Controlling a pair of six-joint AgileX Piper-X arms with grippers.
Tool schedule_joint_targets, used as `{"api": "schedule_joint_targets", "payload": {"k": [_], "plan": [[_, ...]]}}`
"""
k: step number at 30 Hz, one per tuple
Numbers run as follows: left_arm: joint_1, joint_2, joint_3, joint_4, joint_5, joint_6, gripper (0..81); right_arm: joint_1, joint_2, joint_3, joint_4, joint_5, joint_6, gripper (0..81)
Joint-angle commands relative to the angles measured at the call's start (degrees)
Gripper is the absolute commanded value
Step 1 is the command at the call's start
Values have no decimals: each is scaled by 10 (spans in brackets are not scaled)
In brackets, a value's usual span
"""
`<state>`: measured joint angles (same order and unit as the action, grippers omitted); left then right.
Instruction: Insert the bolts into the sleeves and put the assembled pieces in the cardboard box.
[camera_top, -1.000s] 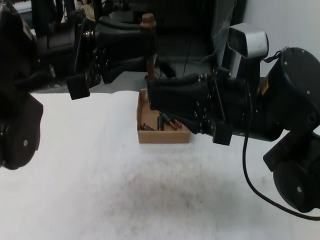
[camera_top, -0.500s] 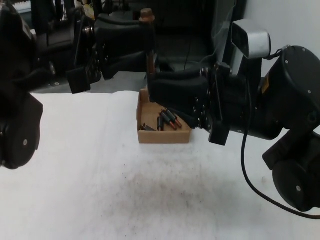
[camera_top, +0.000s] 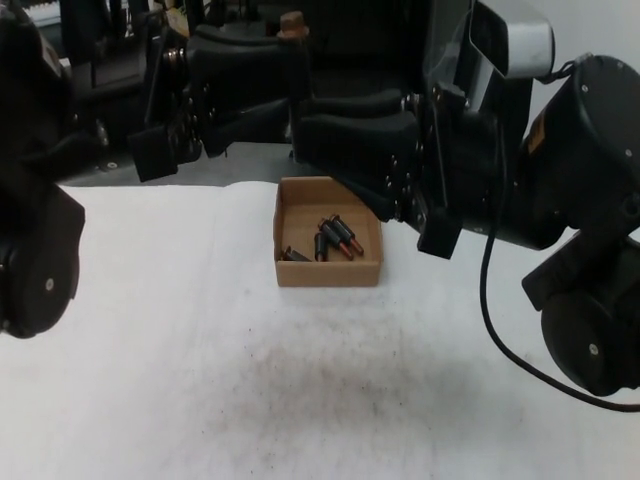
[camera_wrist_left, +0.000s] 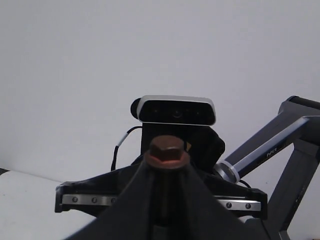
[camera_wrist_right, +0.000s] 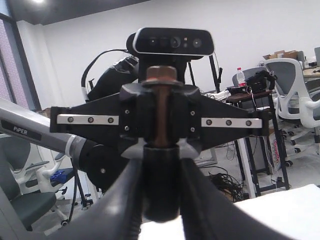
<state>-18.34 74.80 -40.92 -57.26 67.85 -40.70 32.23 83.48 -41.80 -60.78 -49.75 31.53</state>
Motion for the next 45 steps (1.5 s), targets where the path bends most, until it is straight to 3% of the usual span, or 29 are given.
{"api": "schedule_joint_targets", "payload": {"k": [1, 3, 7, 9, 20, 30, 32, 34, 36, 37, 45], "plan": [[1, -7, -2, 1, 16, 4, 32, -3, -7, -11, -11, 10, -3, 8], [1, -7, -2, 1, 18, 5, 122, -3, -7, -11, -11, 10, -3, 8], [1, -7, -2, 1, 27, -18, 396, -3, -7, -11, -9, 8, -3, 8], [1, -7, -2, 1, 31, -23, 473, -3, -7, -11, -9, 2, -3, 8], [8, -7, -2, 1, 29, -31, 488, -4, -7, -11, 12, -3, -3, 8], [96, -13, -8, 1, 28, -31, 486, -4, -7, -11, 18, -27, -3, 8], [112, -20, -15, 1, 26, -34, 445, -6, -7, -11, 19, -25, -3, 8], [125, -28, -20, 1, 23, -34, 321, -13, -7, -11, 33, -15, -1, 8], [139, -39, -19, 1, 25, -24, 79, -31, -7, -17, 86, 22, 33, 8], [143, -42, -19, 1, 26, -20, 10, -39, -7, -20, 116, 44, 30, 8], [147, -49, 29, 1, 21, -29, 3, -103, 4, -135, 468, 232, -166, 8]]}}
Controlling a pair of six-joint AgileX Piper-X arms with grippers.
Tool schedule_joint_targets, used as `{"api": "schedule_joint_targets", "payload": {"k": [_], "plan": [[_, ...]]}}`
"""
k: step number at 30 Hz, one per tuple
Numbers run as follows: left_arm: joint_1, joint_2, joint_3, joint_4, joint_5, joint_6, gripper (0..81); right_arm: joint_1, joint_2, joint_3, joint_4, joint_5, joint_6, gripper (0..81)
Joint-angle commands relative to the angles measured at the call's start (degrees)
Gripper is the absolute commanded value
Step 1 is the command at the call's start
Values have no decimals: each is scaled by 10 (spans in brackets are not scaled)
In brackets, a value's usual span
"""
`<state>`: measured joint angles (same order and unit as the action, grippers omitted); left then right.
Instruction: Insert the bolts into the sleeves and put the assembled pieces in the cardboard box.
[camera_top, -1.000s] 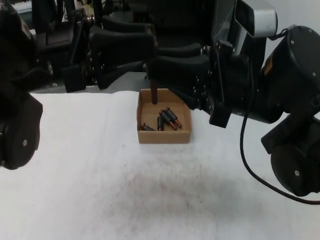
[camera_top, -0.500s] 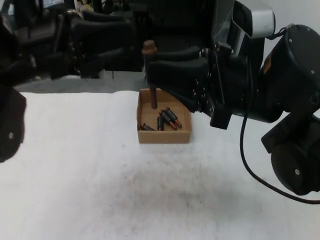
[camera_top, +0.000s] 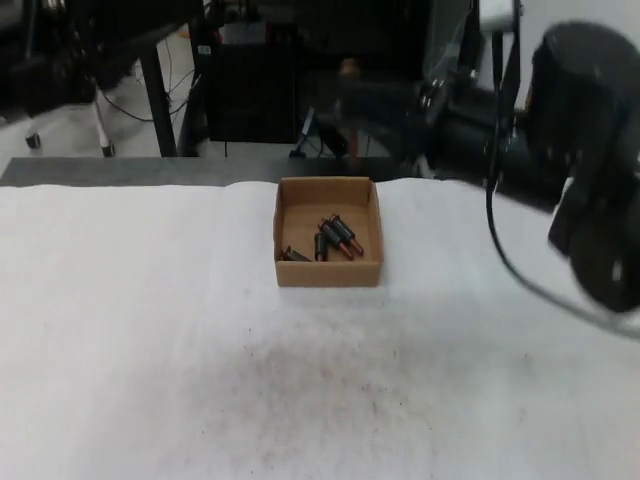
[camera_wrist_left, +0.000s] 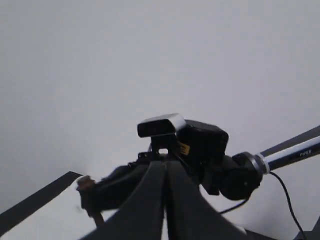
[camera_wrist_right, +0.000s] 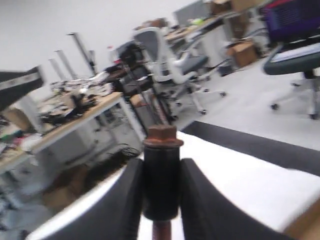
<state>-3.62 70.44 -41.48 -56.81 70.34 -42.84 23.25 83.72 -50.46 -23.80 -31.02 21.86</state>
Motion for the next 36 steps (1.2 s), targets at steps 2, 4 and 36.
{"api": "schedule_joint_targets", "payload": {"k": [2, 4, 36], "plan": [[0, -5, 71, -3, -27, -11, 3, -21, 19, -103, 202, 86, -125, 8], [0, -5, 111, -3, -57, -7, 3, -28, 52, -165, 290, 114, -157, 8], [0, -6, 276, -4, -167, 28, 3, -20, 394, -438, 454, 147, -180, 8]]}}
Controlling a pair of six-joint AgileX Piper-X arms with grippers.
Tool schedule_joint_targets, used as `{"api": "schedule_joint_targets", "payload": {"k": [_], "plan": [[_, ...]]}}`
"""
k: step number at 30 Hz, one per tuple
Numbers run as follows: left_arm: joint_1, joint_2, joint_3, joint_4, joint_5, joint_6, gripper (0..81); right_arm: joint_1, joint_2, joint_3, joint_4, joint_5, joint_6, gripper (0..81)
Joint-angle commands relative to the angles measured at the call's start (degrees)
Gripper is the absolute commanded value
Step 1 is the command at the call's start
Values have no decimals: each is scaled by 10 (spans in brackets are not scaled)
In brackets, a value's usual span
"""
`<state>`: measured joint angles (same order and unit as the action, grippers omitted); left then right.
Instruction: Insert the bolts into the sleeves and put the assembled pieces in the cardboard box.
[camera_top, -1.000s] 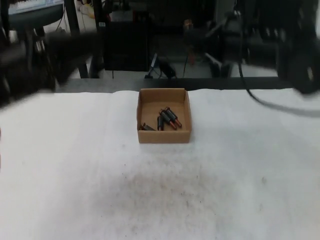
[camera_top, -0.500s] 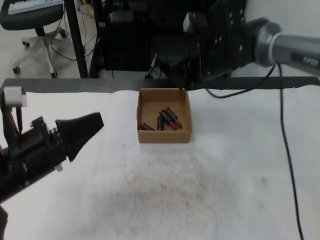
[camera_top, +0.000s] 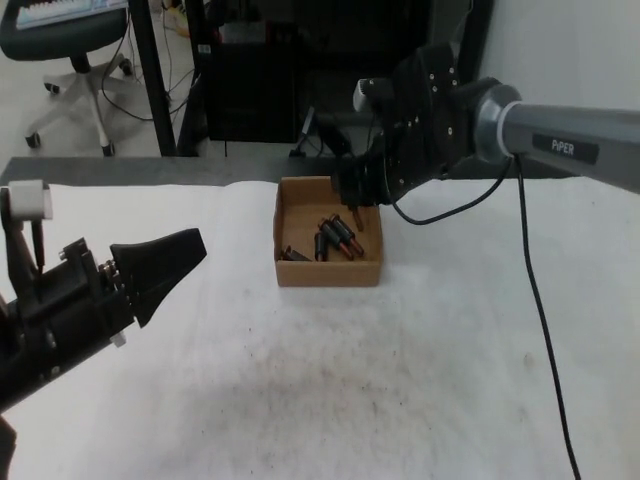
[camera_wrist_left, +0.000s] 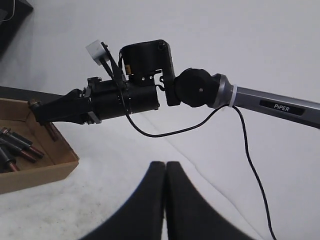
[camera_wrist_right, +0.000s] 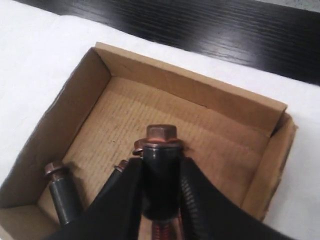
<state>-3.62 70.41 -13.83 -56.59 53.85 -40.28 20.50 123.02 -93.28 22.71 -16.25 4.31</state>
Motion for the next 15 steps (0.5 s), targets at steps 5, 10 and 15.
{"api": "schedule_joint_targets", "payload": {"k": [5, 10, 15], "plan": [[0, -6, 0, -7, -4, 4, 3, 19, 11, -9, -49, -2, -3, 6], [0, -6, 0, -7, -3, 4, 3, 23, 12, -9, -60, -5, 0, 191], [0, -6, 0, -7, -3, 4, 3, 21, 10, -9, -60, -4, 28, 445]]}}
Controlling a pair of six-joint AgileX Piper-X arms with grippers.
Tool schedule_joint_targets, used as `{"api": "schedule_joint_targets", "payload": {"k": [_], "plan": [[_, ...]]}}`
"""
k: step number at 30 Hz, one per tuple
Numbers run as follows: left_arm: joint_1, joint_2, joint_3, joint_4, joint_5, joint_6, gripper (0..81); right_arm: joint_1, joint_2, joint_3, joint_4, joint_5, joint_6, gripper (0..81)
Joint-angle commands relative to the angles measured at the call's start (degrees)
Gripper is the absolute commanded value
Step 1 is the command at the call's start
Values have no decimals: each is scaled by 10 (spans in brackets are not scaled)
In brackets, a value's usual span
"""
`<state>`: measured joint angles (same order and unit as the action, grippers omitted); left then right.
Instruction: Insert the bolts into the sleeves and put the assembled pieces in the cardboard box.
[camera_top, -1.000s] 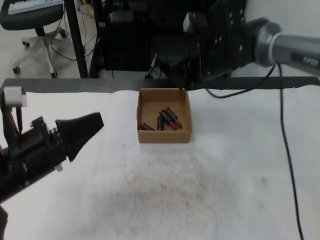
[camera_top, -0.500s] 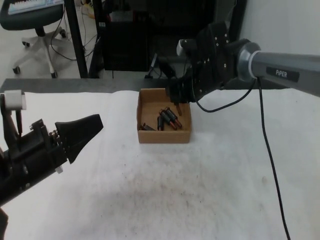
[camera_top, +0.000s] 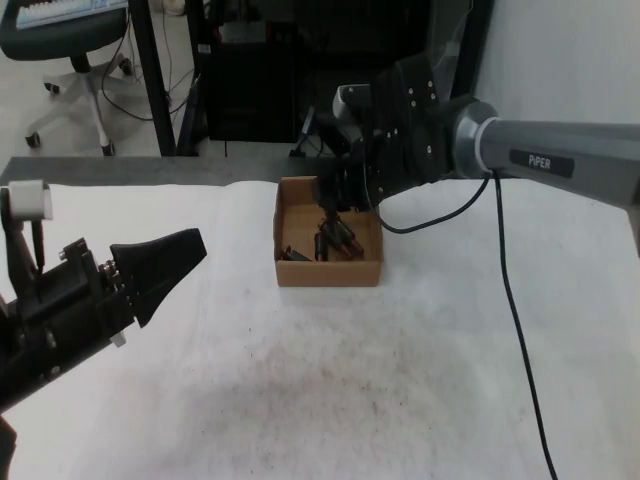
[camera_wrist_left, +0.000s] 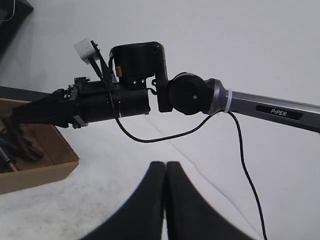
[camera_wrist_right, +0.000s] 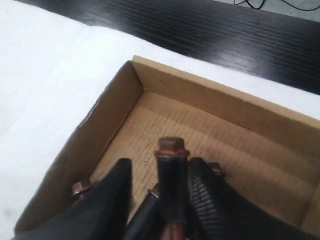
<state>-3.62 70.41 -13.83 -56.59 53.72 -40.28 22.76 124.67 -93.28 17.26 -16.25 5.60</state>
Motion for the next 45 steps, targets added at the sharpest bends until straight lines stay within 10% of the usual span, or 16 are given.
{"api": "schedule_joint_targets", "payload": {"k": [1, 5, 8, 18, 25, 34, 45], "plan": [[0, -6, 0, -7, -1, 4, 3, -1, -7, -9, -5, -4, 14, 432], [0, -6, 0, -8, -1, 4, 3, -1, -17, -9, -2, -9, 12, 310], [0, -6, 0, -31, -3, 18, 3, -1, -41, -9, 20, -9, 12, 8], [0, -24, 7, -126, -153, 61, 3, -13, -254, 87, 157, 37, -67, 8], [0, -108, 75, -71, -348, 171, 3, -105, -532, 325, 59, 44, -11, 8], [0, -237, 103, 241, -504, 278, 3, -222, -852, 603, 95, 60, -56, 8], [0, -394, 103, 603, -591, 287, 3, -236, -1031, 814, 49, 133, 9, 8]]}}
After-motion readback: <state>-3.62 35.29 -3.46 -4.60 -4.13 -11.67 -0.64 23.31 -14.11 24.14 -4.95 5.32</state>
